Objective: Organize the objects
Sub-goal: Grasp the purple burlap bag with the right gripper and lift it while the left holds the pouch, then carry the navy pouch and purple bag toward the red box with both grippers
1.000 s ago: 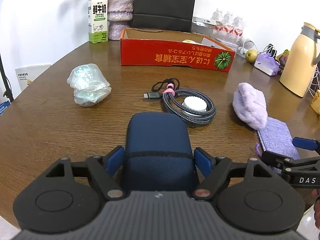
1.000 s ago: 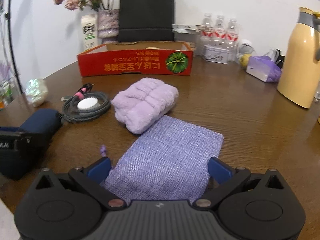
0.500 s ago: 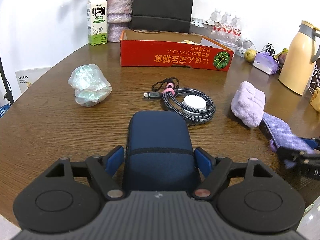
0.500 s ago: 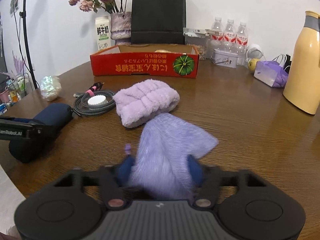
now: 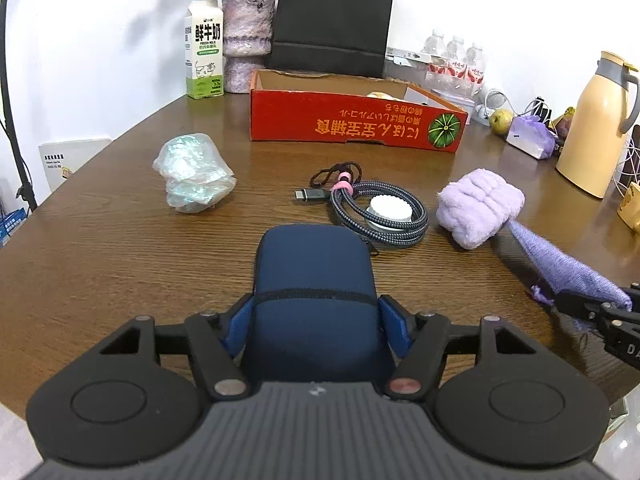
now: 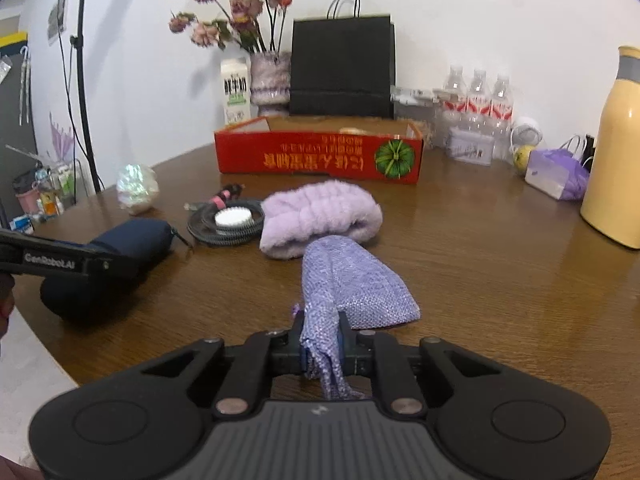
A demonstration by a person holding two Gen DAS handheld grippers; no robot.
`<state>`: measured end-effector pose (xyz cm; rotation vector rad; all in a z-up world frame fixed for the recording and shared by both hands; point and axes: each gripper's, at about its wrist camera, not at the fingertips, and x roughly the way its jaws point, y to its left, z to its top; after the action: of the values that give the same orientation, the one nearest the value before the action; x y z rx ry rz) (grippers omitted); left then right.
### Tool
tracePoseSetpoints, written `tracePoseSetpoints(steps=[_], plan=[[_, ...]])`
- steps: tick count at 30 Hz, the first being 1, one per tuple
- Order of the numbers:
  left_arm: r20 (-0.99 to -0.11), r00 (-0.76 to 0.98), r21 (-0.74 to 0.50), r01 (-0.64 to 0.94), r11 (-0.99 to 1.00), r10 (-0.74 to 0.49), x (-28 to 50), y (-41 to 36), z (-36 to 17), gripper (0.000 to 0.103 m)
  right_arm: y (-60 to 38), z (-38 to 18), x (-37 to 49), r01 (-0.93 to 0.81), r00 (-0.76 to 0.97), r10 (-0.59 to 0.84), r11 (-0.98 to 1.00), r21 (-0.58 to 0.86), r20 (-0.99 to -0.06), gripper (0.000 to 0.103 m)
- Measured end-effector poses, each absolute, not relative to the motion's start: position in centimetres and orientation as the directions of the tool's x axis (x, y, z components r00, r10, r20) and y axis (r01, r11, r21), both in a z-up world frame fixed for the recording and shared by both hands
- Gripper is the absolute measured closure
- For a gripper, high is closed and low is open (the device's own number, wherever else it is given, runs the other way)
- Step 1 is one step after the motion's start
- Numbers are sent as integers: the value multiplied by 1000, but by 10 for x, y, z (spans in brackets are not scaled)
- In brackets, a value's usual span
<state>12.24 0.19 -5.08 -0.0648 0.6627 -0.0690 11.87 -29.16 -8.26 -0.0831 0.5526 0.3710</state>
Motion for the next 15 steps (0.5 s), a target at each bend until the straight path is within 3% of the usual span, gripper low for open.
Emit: tracePoseSetpoints(steps=[15], plan=[[-535,838,-70,83,994,-107,104,-10,-13,38,-280,-46,102,-403,841,376,915,15,-389,92]])
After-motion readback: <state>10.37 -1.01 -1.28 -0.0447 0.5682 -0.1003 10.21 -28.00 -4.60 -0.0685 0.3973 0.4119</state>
